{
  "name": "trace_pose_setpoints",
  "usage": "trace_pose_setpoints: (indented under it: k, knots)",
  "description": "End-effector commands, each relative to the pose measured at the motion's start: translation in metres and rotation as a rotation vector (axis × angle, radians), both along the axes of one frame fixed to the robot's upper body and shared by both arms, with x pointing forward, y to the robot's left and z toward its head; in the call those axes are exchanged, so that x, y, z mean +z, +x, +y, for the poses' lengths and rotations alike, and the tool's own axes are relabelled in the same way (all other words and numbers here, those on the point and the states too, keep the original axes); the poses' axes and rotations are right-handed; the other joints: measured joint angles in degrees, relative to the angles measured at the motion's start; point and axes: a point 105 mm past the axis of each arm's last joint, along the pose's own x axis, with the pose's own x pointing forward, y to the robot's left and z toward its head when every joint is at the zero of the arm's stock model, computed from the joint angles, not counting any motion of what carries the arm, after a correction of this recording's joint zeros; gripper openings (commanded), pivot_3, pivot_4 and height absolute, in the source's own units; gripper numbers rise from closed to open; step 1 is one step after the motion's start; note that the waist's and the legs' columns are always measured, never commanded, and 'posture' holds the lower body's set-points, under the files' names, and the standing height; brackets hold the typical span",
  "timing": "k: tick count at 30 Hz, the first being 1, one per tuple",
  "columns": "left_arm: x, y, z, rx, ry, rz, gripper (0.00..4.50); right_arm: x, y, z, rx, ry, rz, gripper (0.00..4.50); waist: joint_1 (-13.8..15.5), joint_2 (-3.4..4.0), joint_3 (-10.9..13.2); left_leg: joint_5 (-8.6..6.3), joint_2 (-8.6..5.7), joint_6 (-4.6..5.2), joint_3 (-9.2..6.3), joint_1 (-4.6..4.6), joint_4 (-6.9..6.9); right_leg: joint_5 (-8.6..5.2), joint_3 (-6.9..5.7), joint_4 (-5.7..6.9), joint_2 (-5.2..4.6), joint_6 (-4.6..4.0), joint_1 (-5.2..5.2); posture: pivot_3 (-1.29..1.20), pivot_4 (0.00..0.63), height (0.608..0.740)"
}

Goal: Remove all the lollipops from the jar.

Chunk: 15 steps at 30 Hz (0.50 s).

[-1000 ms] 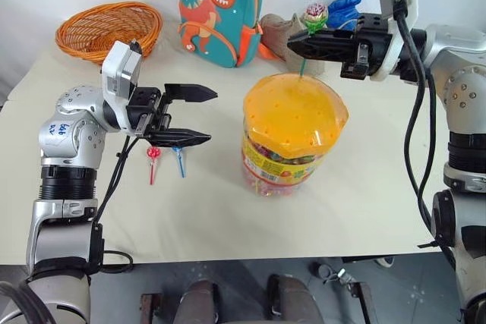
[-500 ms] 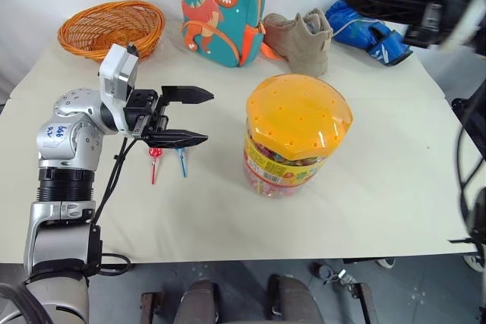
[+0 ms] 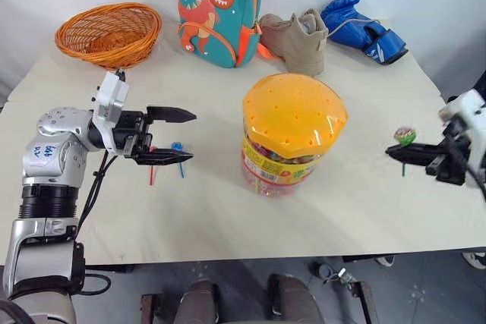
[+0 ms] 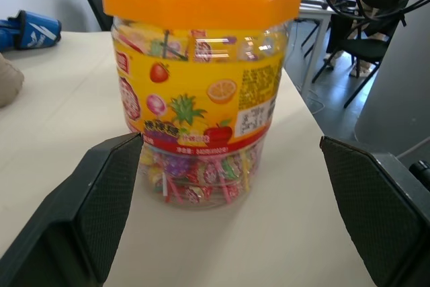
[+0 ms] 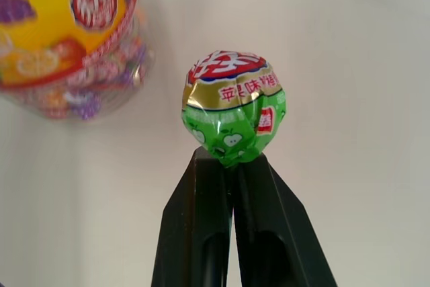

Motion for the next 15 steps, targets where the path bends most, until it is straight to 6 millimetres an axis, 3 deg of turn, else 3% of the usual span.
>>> trace_pose_setpoints:
  k: [1,8,13,14,15]
  knots:
    - [0.003,-0.016,0.001,-0.078,0.030,-0.029,4.48,-0.010,0.007,-0.002,-0.073,0.015,-0.018,0.02,-0.02,-0.02,-0.01,0.00,0.00,0.00,0.01,0.00,-0.02,0.00,0.01,-0.02,0.00,0.00,0.00,0.00,0.150,0.740]
    - [-0.007,-0.012,0.006,0.029,0.068,0.037,4.48,-0.052,0.027,0.000,-0.143,0.052,0.076,0.02,0.08,0.01,0.00,0.00,-0.01,0.00,0.02,-0.01,-0.03,0.00,0.00,-0.04,0.00,0.00,-0.01,0.00,0.150,0.740]
    - [-0.010,-0.014,0.008,0.072,0.067,0.059,4.48,-0.067,0.040,-0.008,-0.202,0.034,0.101,0.02,0.01,0.01,0.00,0.00,-0.01,0.00,0.03,0.00,-0.03,0.00,0.00,-0.05,0.00,0.00,0.00,0.00,0.150,0.740]
    - [-0.009,-0.014,0.008,0.078,0.057,0.066,4.48,-0.069,0.043,-0.011,-0.213,0.026,0.101,0.57,0.02,0.01,0.00,0.00,-0.01,0.00,0.03,0.00,-0.03,0.00,0.00,-0.05,0.00,0.00,0.00,0.00,0.150,0.740]
    - [-0.007,-0.014,0.007,0.090,0.039,0.065,4.48,-0.069,0.044,-0.013,-0.221,0.020,0.101,0.75,-0.02,0.01,0.00,0.00,-0.01,0.00,0.03,-0.01,-0.03,0.00,0.00,-0.05,0.00,0.00,0.00,0.00,0.150,0.740]
